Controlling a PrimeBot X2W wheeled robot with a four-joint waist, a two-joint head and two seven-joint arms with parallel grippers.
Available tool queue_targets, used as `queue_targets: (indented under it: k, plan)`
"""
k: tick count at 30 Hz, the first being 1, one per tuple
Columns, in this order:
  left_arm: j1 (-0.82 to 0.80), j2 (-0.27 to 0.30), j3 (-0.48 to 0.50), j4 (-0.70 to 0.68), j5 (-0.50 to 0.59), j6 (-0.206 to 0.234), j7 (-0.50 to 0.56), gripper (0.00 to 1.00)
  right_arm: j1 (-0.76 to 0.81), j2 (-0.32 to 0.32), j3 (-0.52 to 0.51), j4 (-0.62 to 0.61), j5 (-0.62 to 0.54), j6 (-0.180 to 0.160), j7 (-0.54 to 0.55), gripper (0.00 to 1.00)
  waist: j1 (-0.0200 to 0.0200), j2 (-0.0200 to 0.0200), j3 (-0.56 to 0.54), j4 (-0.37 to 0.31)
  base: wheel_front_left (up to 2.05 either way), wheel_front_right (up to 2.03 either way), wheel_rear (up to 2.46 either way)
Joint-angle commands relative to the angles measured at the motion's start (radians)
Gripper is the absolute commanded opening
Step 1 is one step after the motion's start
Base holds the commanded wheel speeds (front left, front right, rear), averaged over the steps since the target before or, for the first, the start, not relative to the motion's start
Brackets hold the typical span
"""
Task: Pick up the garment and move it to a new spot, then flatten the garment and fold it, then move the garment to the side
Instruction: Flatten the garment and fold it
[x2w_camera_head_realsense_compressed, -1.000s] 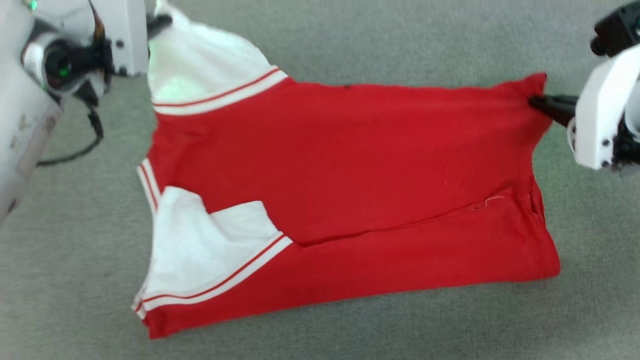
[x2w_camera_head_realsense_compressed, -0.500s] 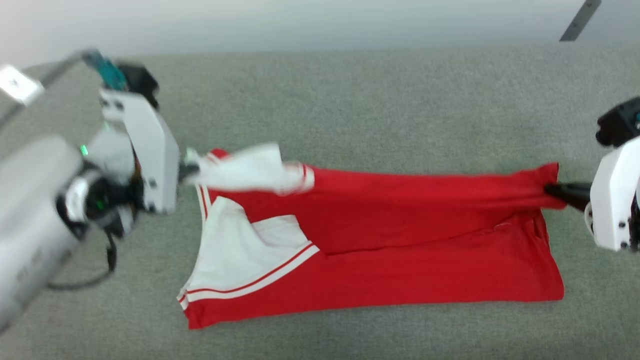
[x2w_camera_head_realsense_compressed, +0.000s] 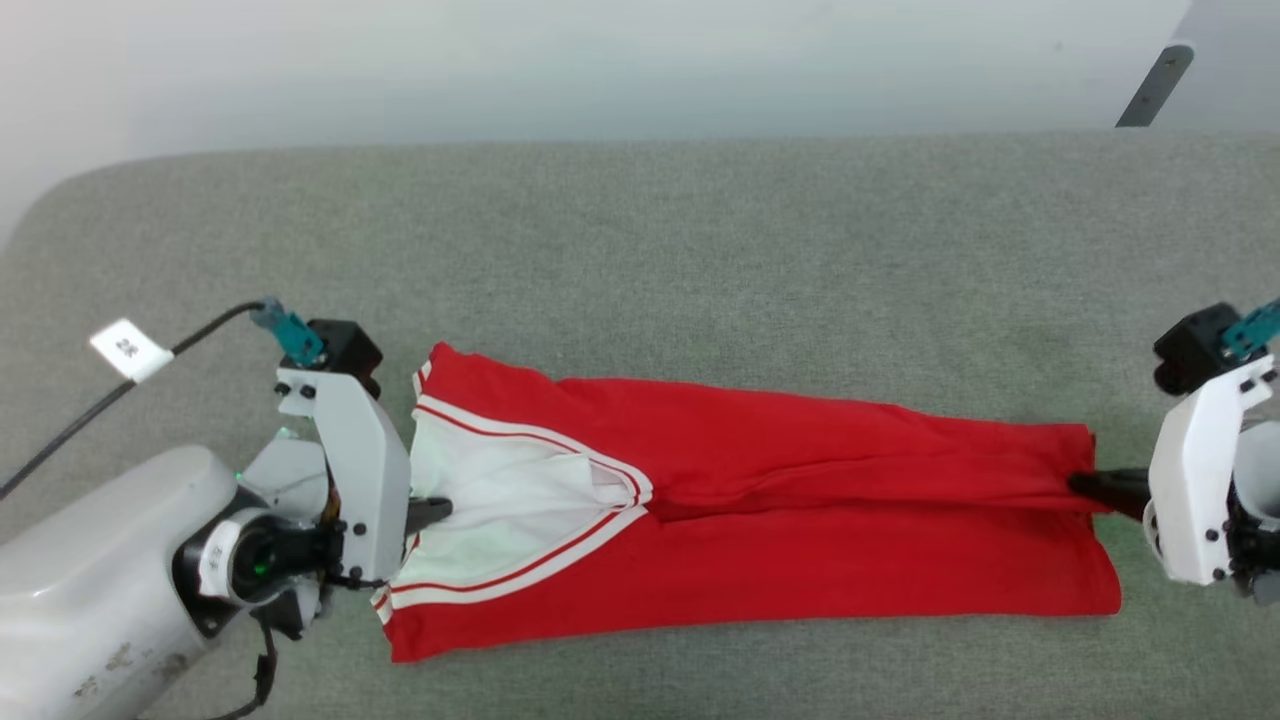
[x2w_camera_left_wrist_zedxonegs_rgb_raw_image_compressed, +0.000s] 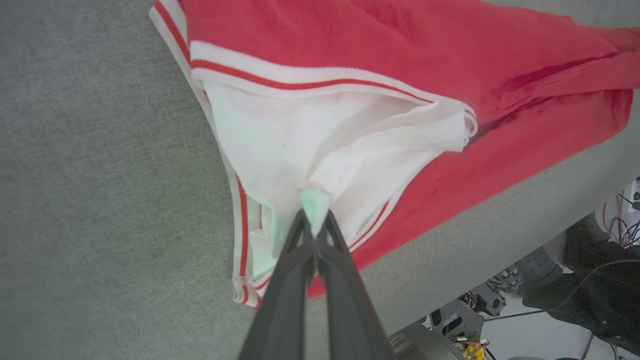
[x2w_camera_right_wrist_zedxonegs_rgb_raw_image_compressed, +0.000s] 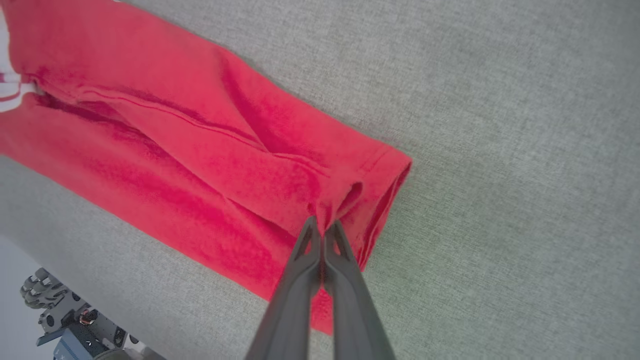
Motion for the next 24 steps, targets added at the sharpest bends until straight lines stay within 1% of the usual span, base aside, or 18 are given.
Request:
queue_targets:
  k: [1, 2, 3, 4, 10, 13, 17, 22, 24]
  plan:
    - [0.023, -0.005, 0.002, 0.008, -0.014, -0.011, -0.007, 0.88, 0.016, 0.012, -0.002, 0.004, -0.012, 0.000, -0.003, 0.34, 0.0000, 0.0000, -0.021, -0.004, 0.00, 0.00, 0.00]
    - [0.026, -0.005, 0.003, 0.012, -0.012, -0.012, -0.010, 1.00, 0.019, 0.017, -0.006, 0.007, -0.015, 0.000, -0.008, 0.76, 0.0000, 0.0000, -0.029, -0.004, 0.00, 0.00, 0.00]
    - [0.026, -0.005, 0.003, 0.012, -0.012, -0.012, -0.010, 1.00, 0.019, 0.017, -0.006, 0.007, -0.015, 0.000, -0.008, 0.76, 0.0000, 0.0000, -0.029, -0.004, 0.00, 0.00, 0.00]
    - [0.030, -0.004, 0.000, 0.016, -0.008, -0.013, -0.012, 1.00, 0.025, 0.021, -0.007, 0.014, -0.018, 0.000, -0.007, 1.00, 0.0000, 0.0000, -0.039, -0.004, 0.00, 0.00, 0.00]
    - [0.066, -0.004, -0.004, 0.023, -0.017, -0.025, -0.034, 1.00, 0.060, 0.042, -0.015, 0.022, -0.020, 0.000, 0.000, 1.00, 0.0000, 0.0000, -0.111, -0.006, 0.00, 0.00, 0.00]
    - [0.096, -0.002, 0.004, 0.023, -0.022, -0.037, -0.076, 1.00, 0.087, 0.054, -0.029, 0.025, -0.012, 0.000, -0.003, 1.00, 0.0000, 0.0000, -0.151, -0.009, 0.00, 0.00, 0.00]
    - [0.144, 0.012, 0.029, 0.014, -0.003, -0.056, -0.195, 1.00, 0.132, 0.068, -0.068, 0.022, 0.005, 0.000, -0.027, 1.00, 0.0000, 0.0000, -0.192, -0.016, 0.00, 0.00, 0.00]
    - [0.216, 0.035, 0.076, 0.002, 0.050, -0.084, -0.424, 1.00, 0.196, 0.083, -0.133, 0.030, 0.010, 0.000, -0.072, 1.00, 0.0000, 0.0000, -0.222, -0.023, 0.00, 0.00, 0.00]
    - [0.255, 0.039, 0.094, 0.002, 0.055, -0.090, -0.515, 1.00, 0.222, 0.087, -0.159, 0.036, 0.002, 0.000, -0.090, 1.00, 0.0000, 0.0000, -0.231, -0.023, 0.00, 0.00, 0.00]
